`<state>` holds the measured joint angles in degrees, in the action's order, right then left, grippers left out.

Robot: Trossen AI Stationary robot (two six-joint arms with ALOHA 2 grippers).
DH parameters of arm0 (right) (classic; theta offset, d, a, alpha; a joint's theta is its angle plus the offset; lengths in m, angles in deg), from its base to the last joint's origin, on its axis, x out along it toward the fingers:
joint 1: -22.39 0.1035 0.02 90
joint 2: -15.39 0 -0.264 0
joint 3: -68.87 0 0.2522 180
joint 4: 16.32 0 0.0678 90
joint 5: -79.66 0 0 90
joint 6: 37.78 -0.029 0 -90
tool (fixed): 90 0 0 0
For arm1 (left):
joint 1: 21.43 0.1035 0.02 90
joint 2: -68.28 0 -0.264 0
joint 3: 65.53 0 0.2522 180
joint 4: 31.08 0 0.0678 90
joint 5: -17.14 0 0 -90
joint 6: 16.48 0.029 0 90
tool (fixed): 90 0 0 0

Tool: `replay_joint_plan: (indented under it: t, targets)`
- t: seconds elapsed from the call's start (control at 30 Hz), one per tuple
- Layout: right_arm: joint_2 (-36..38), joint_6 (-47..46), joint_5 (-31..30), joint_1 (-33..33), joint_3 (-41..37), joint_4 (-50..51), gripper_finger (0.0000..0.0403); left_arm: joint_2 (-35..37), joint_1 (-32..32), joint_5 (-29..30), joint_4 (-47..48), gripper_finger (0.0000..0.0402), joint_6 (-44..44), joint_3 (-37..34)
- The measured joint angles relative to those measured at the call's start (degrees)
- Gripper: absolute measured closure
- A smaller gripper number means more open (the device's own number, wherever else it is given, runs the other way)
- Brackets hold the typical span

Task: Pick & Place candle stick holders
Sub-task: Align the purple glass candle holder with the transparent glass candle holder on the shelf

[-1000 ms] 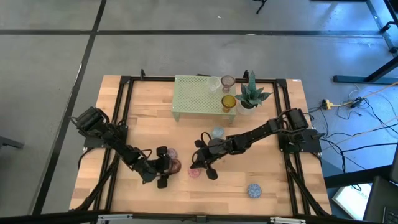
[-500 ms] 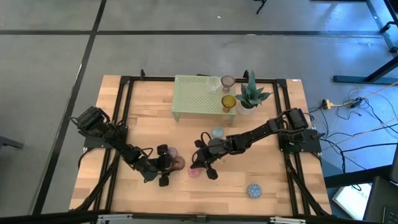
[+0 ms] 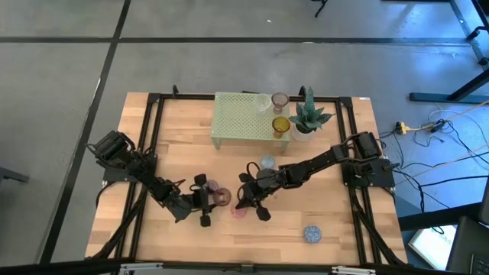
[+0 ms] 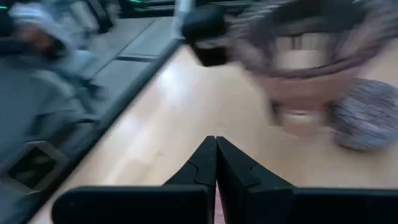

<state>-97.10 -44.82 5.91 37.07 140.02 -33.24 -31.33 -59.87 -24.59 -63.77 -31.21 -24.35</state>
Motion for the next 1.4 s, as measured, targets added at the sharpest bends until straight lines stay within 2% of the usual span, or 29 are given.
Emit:
replay_joint_plan:
  t: [0.1,0.2,0.33,0.43,0.57,0.7,0.87,0.97,1.07,1.2,1.3,1.4]
  targets:
    - [2.7,1.9,5.7,0.0,0.0,2.5,0.0395,0.0,0.9,2.6,-4.5,0.0273,4.3,0.0]
    - [7.0,5.9,7.1,0.0,0.0,10.3,0.0395,0.4,3.3,2.6,-7.7,0.0272,6.4,0.0]
    - [14.1,6.6,-0.7,0.3,0.0,23.6,0.0395,1.3,7.4,0.9,-10.8,0.0272,11.6,0.0]
    - [19.6,9.5,-8.1,1.2,0.0,32.4,0.0395,2.5,11.2,-3.2,-12.5,0.0272,16.1,0.1]
    - [27.6,12.2,-11.8,1.8,-0.9,39.7,0.0395,4.8,16.6,-8.5,-12.5,0.0271,18.5,2.1]
    - [36.6,13.7,-12.2,1.7,-3.8,41.2,0.0395,5.7,21.1,-13.9,-12.0,0.0271,22.3,5.0]
    - [48.1,13.8,-12.2,1.7,-11.3,41.5,0.0395,5.9,26.4,-19.3,-12.0,0.0271,28.4,9.8]
    - [54.4,13.5,-12.2,1.6,-15.8,41.4,0.0395,5.9,29.7,-22.8,-10.1,0.0271,27.9,13.2]
    - [59.9,13.6,-12.2,1.2,-19.3,40.3,0.0395,5.9,33.3,-26.4,-3.4,0.0271,26.4,16.9]
    - [65.4,13.7,-12.2,-0.2,-21.6,38.8,0.0395,5.1,37.8,-27.4,4.9,0.0271,26.0,21.4]
    - [67.7,13.7,-12.2,-0.8,-22.8,38.6,0.0395,4.2,40.2,-26.8,4.1,0.0271,25.1,22.2]
    - [68.5,14.5,-12.2,-1.2,-23.6,38.2,0.0395,3.2,42.4,-28.9,2.7,0.0271,21.8,22.4]
